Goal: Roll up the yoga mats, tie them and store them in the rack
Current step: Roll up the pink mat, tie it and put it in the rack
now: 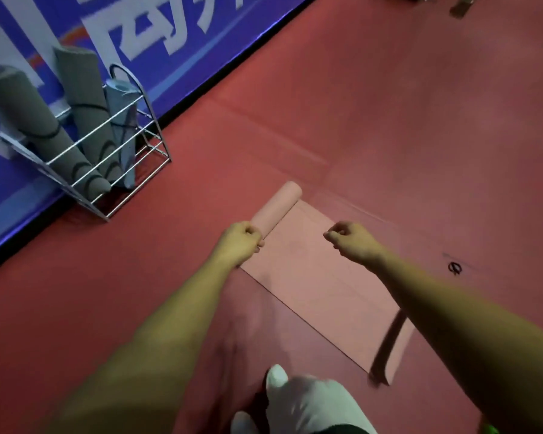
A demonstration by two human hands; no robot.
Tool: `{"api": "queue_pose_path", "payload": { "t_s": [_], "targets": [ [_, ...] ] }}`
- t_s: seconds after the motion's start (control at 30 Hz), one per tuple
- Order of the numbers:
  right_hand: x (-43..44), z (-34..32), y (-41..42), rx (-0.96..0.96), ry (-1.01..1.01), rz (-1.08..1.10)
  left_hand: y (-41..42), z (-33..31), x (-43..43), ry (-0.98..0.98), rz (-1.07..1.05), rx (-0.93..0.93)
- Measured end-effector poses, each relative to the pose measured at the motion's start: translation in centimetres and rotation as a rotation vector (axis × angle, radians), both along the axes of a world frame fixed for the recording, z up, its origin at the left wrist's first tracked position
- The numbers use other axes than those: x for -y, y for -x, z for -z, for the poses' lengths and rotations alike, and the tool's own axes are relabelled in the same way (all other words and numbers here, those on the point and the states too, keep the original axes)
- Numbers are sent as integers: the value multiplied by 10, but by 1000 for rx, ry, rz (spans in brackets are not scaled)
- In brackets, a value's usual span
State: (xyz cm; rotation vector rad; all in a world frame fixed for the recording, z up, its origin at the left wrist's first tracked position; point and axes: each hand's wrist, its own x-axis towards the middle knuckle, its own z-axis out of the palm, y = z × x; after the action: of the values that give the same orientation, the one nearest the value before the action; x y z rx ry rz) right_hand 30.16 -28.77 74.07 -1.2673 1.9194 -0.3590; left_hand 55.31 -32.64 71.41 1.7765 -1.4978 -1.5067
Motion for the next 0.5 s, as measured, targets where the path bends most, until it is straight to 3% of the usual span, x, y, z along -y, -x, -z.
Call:
{"api": "queue_pose_path", "payload": {
  "t_s": [0.3,0.5],
  "targets": [
    [-81,-11,154,48,42,35,177,-12,-79,25,87,16],
    [-115,17,289,67,53,-52,308,-6,-131,94,37,144]
  ]
}}
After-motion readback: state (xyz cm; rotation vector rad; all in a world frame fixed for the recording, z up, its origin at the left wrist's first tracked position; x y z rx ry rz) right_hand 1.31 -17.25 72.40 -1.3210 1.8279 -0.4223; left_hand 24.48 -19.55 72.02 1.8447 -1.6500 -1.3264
